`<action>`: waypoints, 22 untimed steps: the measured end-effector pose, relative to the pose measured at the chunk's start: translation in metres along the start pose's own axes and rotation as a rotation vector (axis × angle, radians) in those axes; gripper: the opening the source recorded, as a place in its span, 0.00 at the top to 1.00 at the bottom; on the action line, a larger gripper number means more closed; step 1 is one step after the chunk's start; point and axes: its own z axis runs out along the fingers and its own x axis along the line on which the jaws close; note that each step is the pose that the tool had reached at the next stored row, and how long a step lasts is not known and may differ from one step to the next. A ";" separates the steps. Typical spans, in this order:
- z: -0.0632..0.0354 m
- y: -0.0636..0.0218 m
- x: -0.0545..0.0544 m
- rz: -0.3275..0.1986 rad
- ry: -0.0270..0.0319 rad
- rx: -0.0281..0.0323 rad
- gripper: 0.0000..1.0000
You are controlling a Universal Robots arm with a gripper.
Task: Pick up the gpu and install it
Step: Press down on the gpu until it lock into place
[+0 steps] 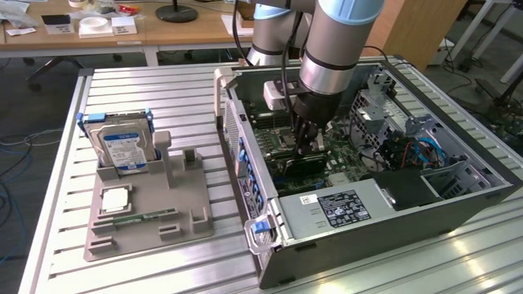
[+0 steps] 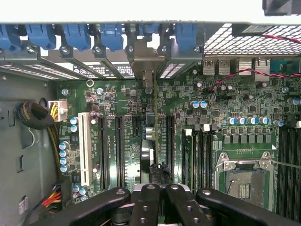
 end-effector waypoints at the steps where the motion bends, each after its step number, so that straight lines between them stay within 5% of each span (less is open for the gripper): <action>1: 0.0000 0.0000 0.000 0.000 0.0000 0.0000 0.89; 10: -0.0017 0.0005 0.000 0.000 -0.0024 0.0009 0.89; 22: -0.0300 0.0005 -0.001 0.000 0.0004 0.0000 0.89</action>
